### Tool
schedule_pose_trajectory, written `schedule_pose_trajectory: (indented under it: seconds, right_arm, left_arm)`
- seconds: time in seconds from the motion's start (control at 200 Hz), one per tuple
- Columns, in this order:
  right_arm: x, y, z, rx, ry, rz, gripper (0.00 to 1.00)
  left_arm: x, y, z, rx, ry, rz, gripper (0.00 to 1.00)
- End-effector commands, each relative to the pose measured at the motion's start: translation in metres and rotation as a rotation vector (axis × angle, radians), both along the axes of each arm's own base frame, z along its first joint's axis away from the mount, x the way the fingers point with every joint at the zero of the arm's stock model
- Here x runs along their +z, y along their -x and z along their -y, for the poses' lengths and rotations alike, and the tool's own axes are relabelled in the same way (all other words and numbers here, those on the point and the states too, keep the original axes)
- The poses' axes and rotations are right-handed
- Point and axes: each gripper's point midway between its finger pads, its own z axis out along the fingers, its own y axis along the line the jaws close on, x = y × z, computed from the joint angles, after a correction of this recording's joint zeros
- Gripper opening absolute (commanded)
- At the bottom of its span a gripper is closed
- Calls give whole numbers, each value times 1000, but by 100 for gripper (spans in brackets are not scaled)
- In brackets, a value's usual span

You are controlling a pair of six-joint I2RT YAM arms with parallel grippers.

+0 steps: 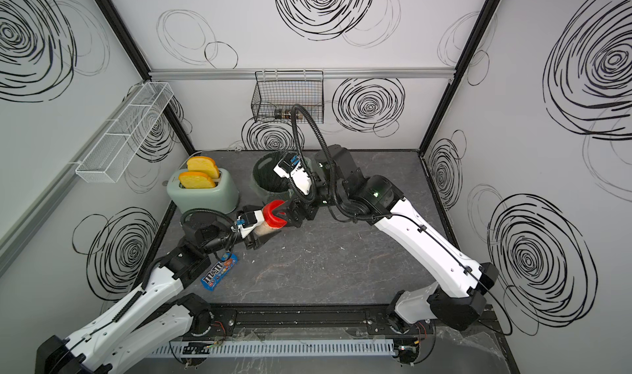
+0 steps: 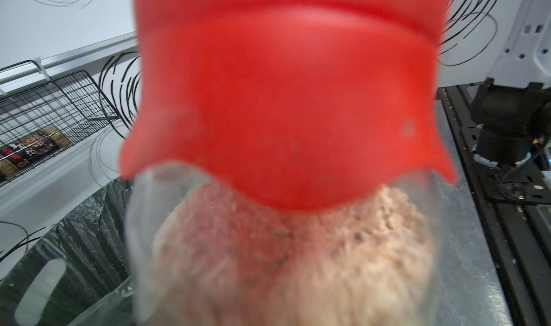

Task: Empty expired oatmeal from jars
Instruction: Pick up the jar from the center of the board, then unscrew the lid from the jar.

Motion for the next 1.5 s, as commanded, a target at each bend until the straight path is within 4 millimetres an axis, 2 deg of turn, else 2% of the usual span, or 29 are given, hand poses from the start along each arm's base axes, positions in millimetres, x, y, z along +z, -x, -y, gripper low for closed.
schedule_pose_trajectory:
  seconds: [0.0, 0.06, 0.23, 0.37, 0.425, 0.445, 0.52, 0.695, 0.815, 1.026, 1.111, 1.201, 1.291, 1.301, 1.416, 1.496]
  right_arm:
    - [16, -3, 20, -125, 8, -38, 98]
    - [15, -10, 24, -217, 23, -132, 98]
    - [-15, -17, 15, -438, 87, -503, 98]
    - [-12, -20, -2, -533, -28, -702, 98]
    - [-8, -25, -4, -560, -65, -702, 98]
    - [-8, -28, -3, -575, -70, -703, 99]
    - [-11, -34, 1, -620, -72, -714, 99]
    - [-33, -25, -4, -641, -35, -756, 97]
    - [-34, -22, -8, -627, -66, -766, 89]
    - [-42, -17, -18, -592, -56, -780, 88]
    - [-42, -15, -20, -578, -49, -773, 81]
    - [-43, -14, -20, -563, -35, -757, 67]
    - [-43, -13, -17, -544, -20, -742, 58]
    - [-44, -13, -17, -542, -17, -742, 57]
    - [-44, -14, -13, -510, 8, -722, 50]
    - [-44, -16, -9, -485, 45, -682, 49]
  left_arm:
    - [41, -12, -6, 84, 37, 228, 18]
    - [42, -14, -7, 102, 22, 258, 21]
    - [48, -28, -20, 290, -5, 392, 18]
    - [51, -31, -21, 345, -20, 450, 21]
    - [48, -31, -20, 346, -21, 442, 21]
    - [56, -31, -21, 357, 4, 462, 21]
    - [56, -30, -20, 372, 4, 468, 21]
    - [58, -32, -20, 393, 21, 461, 21]
    - [54, -31, -17, 394, 11, 460, 21]
    - [53, -29, -15, 386, 9, 451, 21]
    - [53, -28, -15, 379, 15, 445, 21]
    - [54, -26, -13, 352, 31, 425, 20]
    - [62, -22, -11, 313, 68, 410, 19]
    - [59, -22, -11, 306, 58, 395, 19]
    - [65, -19, -13, 247, 93, 344, 19]
    - [72, -13, -12, 186, 124, 313, 18]
